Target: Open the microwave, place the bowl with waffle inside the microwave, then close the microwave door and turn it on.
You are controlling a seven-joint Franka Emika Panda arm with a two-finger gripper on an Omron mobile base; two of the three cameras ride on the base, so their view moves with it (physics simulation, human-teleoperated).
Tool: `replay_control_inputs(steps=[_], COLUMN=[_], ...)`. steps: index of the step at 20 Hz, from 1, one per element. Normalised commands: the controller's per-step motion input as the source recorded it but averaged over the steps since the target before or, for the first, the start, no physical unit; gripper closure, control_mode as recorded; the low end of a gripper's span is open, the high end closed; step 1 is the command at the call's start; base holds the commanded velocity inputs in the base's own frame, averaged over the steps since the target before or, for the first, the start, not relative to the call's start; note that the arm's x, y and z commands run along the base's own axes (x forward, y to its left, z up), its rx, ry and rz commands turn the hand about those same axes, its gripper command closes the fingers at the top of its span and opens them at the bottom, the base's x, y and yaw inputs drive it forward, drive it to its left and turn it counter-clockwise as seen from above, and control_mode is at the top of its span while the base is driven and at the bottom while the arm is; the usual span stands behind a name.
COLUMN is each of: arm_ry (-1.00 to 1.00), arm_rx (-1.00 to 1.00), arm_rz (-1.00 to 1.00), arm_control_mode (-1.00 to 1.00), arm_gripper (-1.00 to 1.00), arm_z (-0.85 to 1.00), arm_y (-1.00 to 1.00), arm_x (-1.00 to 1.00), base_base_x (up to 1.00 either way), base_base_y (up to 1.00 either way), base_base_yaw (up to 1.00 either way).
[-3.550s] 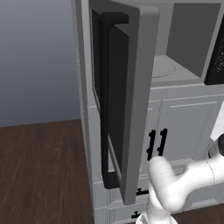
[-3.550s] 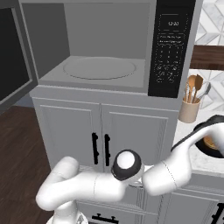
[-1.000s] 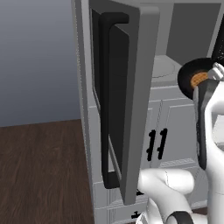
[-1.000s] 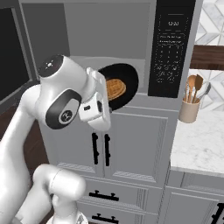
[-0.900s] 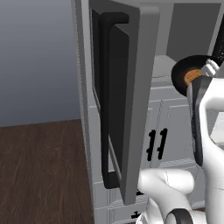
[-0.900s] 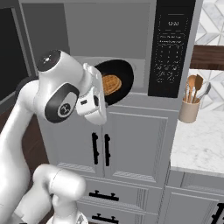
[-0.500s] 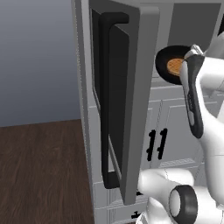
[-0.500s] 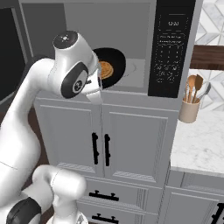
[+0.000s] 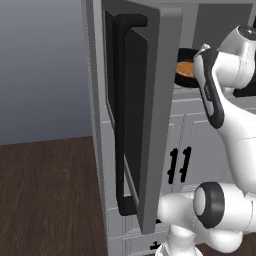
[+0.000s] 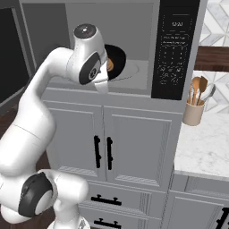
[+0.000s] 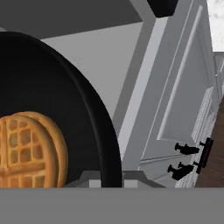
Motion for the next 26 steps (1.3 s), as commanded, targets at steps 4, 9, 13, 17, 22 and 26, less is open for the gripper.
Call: replay_control_inputs(steps=[4,9,13,17,22,26], arm_ry=[0.00,0.00,0.00,0.00,0.07,0.04], arm_rx=[0.00,0.00,0.00,0.00,0.00,0.00], arm_rz=[0.00,0.01,0.00,0.00,0.01,0.01], arm_control_mode=[-1.00,-1.00,-1.00,-1.00,-1.00,-1.00], arm_gripper=[1.00,1.00,1.00,1.00,1.00,1.00], arm_z=[-0.15,-0.23,-0.02,0.00,-0.02,-0.16], arm_y=[0.33,0.36,0.21,0.10,0.15,0.10], arm_x=[0.47,0.45,0.46,0.56,0.50,0.42], base_base_x=[0.00,0.00,0.00,0.00,0.00,0.00], base_base_y=[0.00,0.00,0.00,0.00,0.00,0.00], base_base_yaw=[0.00,0.00,0.00,0.00,0.00,0.00])
